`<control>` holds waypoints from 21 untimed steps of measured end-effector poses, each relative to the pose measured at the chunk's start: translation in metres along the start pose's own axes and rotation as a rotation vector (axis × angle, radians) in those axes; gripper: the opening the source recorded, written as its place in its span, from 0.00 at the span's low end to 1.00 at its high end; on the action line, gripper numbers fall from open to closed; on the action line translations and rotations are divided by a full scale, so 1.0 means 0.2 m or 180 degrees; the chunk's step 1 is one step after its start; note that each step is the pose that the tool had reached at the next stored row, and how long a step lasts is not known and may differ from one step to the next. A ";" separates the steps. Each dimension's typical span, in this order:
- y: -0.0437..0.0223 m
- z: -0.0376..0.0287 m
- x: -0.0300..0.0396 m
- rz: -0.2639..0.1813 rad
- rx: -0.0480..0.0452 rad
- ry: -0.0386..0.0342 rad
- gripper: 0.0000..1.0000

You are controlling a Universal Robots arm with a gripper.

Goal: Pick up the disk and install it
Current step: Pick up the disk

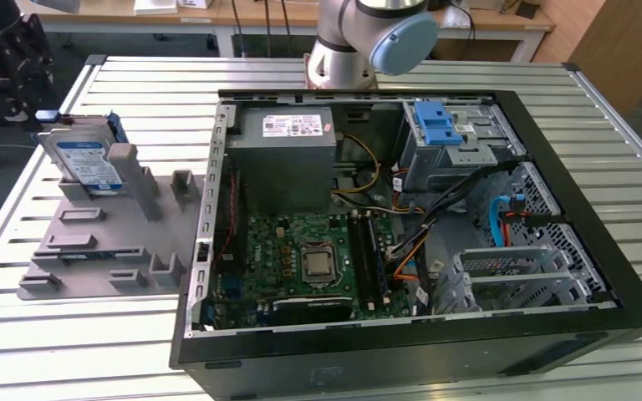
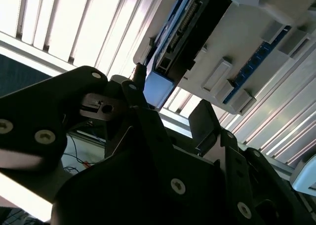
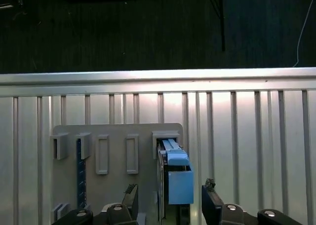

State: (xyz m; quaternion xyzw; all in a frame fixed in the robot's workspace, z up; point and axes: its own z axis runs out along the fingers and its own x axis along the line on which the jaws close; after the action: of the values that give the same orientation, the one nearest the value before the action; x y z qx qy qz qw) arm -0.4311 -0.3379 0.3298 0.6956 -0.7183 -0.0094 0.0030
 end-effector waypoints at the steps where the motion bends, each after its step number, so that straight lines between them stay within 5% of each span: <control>1: 0.004 0.008 0.000 -0.0008 0.0001 0.0001 0.62; 13: 0.024 0.117 -0.010 -0.0009 0.0008 0.0000 0.62; 19: 0.025 0.130 -0.033 -0.0009 0.0008 0.0000 0.54; 21: 0.025 0.160 -0.033 -0.0009 0.0007 0.0000 0.54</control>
State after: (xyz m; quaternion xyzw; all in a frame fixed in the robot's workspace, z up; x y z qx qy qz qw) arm -0.4364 -0.3308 0.2980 0.6966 -0.7174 -0.0085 0.0022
